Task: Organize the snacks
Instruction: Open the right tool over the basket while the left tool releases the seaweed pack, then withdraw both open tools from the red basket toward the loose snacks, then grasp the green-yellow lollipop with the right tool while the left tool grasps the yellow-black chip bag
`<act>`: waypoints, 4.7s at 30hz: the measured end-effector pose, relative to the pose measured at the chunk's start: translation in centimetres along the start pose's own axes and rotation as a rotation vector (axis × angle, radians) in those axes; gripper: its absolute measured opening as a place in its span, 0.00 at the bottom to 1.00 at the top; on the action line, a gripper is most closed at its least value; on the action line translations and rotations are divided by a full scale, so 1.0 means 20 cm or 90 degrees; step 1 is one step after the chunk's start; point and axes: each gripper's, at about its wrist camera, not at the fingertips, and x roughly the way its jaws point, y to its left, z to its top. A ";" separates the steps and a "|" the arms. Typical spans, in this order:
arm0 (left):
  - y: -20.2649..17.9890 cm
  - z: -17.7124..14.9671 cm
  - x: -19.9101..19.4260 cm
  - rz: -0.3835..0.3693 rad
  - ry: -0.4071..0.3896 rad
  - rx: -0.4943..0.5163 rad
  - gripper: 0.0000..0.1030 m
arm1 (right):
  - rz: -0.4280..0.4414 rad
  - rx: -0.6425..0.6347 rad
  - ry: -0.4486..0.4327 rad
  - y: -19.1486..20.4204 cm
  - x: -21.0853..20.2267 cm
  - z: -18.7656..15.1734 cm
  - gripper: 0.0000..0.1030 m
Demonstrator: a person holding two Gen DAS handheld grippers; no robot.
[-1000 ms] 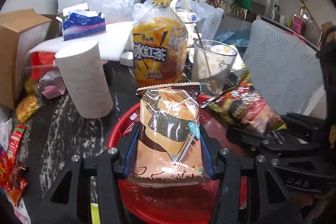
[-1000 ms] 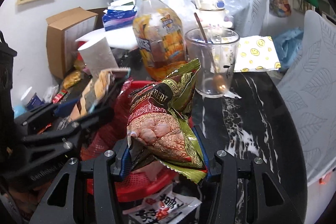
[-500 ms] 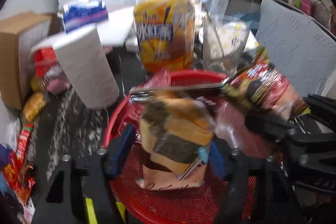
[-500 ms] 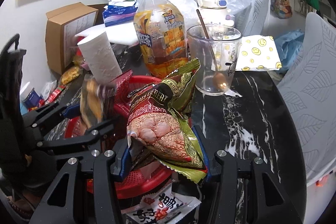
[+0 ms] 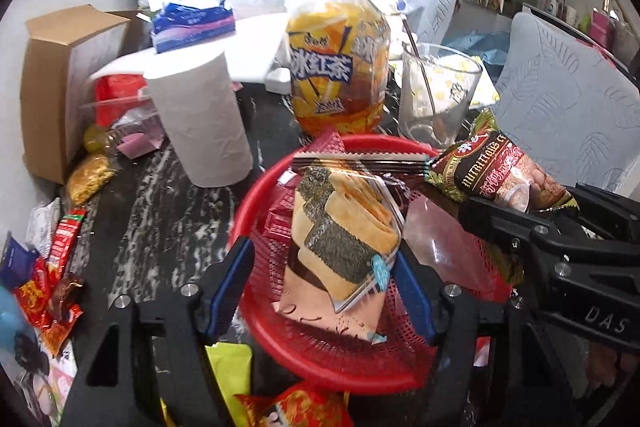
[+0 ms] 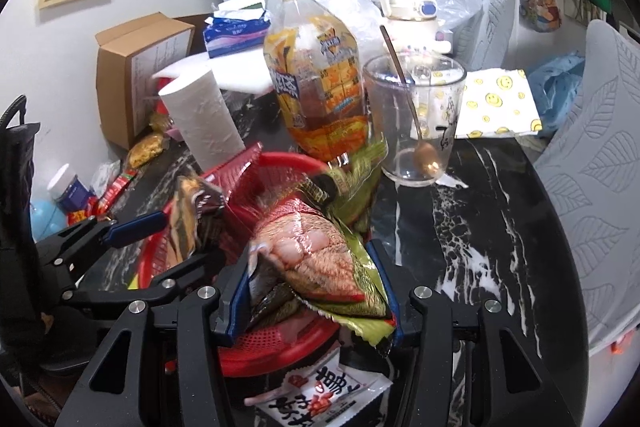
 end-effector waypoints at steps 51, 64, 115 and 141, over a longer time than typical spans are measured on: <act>0.17 -0.14 -0.57 0.018 -0.062 -0.071 0.66 | -0.079 -0.104 -0.022 0.34 -0.30 -0.12 0.78; 0.16 -0.19 -0.93 0.055 -0.125 -0.062 0.66 | -0.098 -0.110 -0.086 0.47 -0.63 -0.15 0.78; 0.55 -0.74 -0.69 0.060 0.038 -0.147 0.66 | 0.025 -0.126 0.055 0.83 -0.27 -0.61 0.67; 0.65 -0.67 -0.31 0.020 0.087 -0.123 0.65 | 0.018 -0.080 0.120 0.68 0.06 -0.53 0.28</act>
